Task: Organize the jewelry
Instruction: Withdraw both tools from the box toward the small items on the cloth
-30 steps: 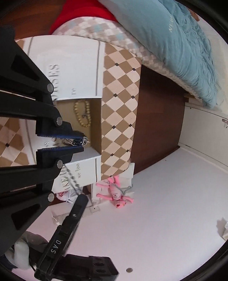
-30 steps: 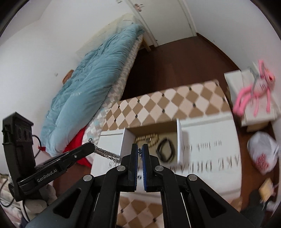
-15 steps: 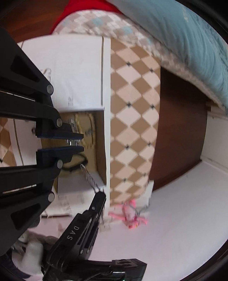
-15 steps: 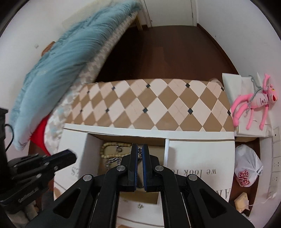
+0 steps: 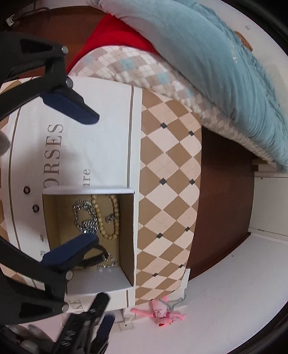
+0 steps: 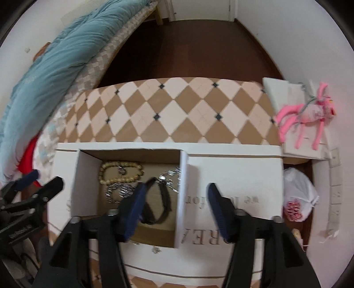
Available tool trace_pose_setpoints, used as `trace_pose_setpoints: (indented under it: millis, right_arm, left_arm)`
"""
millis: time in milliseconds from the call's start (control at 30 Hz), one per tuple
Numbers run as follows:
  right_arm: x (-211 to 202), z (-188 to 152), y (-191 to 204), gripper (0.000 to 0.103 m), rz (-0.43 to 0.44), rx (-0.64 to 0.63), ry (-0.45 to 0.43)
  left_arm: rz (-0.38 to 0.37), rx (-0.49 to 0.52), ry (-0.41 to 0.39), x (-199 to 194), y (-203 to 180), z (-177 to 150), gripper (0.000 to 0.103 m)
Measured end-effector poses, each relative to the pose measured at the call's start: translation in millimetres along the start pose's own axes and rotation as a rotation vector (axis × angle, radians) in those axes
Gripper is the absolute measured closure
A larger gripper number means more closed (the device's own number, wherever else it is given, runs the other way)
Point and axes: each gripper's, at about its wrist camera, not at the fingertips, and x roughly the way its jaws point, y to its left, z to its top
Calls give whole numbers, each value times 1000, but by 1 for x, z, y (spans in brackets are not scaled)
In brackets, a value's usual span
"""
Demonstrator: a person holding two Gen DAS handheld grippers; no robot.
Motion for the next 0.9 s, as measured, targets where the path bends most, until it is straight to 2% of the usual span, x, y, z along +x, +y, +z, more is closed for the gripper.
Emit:
trace_pose_setpoints:
  millis: [33,67,200,467,900]
  right_arm:
    - [-1,-6,1,9,-30,-6,-10]
    - [-1,-10,2,2,-50,-11,-16]
    - [3,-31,8,1,-106,-23,-14]
    - [-6,-50,12,0,-120,0,-52]
    - [-82,-80,26,0,-118,20,-200]
  left_arm:
    - [12,1,-5,0,0,-3,0]
    - [21,0,-12,0,1,-6,0]
    - [45,-2,-41,-2,-1,-16,0]
    - [45,-1,-85,-23,-5,-32,0]
    - [55,3,-204,-99,-2,-61,0]
